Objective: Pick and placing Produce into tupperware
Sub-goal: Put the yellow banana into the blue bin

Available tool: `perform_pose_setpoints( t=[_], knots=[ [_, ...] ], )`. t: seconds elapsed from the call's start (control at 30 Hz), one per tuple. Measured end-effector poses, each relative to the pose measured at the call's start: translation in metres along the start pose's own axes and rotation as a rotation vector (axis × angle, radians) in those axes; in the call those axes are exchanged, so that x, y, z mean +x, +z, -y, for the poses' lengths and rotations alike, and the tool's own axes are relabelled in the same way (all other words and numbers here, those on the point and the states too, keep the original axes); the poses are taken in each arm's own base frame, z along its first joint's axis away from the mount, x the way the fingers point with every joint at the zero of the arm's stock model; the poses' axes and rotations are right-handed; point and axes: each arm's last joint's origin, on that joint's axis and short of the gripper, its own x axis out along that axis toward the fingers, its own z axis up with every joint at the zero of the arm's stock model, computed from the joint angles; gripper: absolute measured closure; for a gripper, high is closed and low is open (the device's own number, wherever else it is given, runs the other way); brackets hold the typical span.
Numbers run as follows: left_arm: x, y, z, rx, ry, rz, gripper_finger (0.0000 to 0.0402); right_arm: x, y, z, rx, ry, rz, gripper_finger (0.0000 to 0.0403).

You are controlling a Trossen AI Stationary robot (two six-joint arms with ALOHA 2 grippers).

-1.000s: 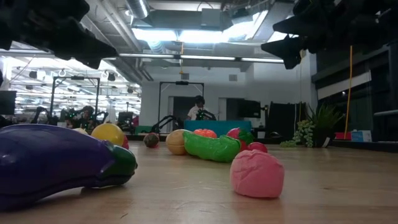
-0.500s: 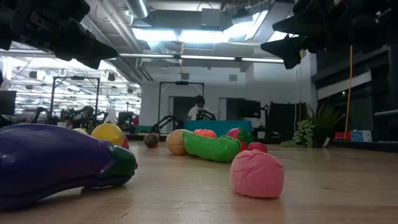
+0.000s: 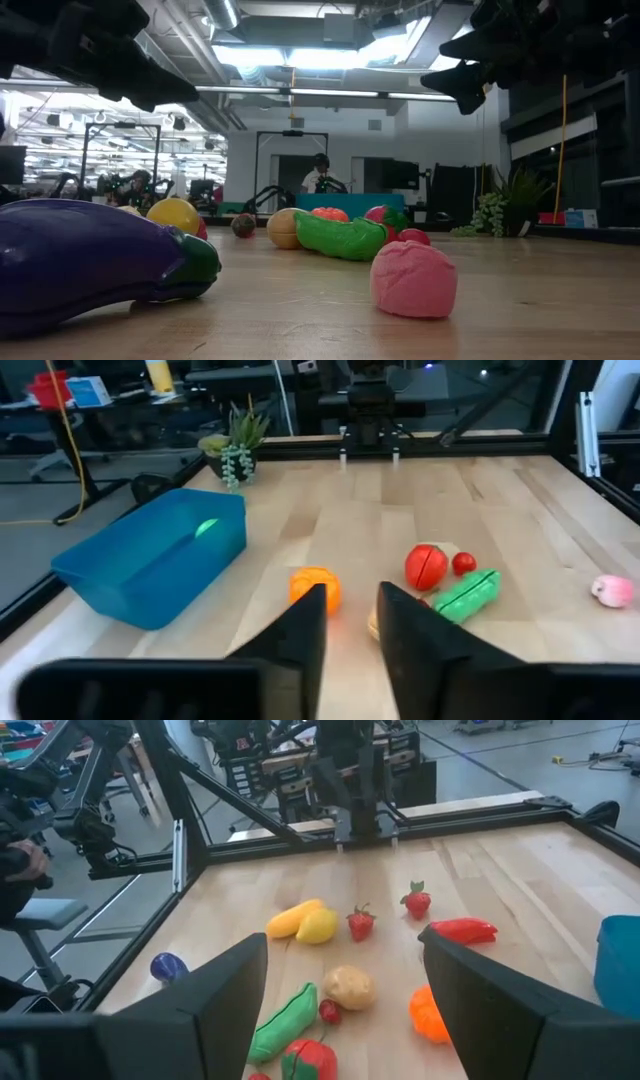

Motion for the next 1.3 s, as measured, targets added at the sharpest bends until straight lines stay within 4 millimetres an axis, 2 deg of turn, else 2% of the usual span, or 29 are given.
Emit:
perform_pose_setpoints(
  t=[0.23,0.43,0.73,0.97,1.13,1.3],
  knots=[
    [0.0,0.0,-0.003,0.064,0.107,0.0,0.0228,0.0,0.0,0.0,0.001,0.0,0.001,0.0131],
    [0.0,-0.001,-0.005,0.049,0.18,-0.007,0.0197,0.0,0.0,0.0,0.001,0.0,0.001,0.0131],
    [0.001,-0.009,-0.014,0.007,0.253,-0.082,0.0188,0.0,0.0,0.0,0.0,0.0,0.001,0.0131],
    [0.001,-0.007,-0.008,0.121,0.115,-0.081,0.0191,0.0,0.0,0.0,-0.006,0.0,0.002,0.0131],
    [0.002,0.005,0.0,0.166,0.058,-0.1,0.0191,0.0,0.0,0.0,-0.002,0.0,0.002,0.0131],
    [0.004,0.018,0.007,0.232,0.026,-0.229,0.0191,0.0,0.0,0.0,0.0,0.0,0.002,0.0131]
  ],
)
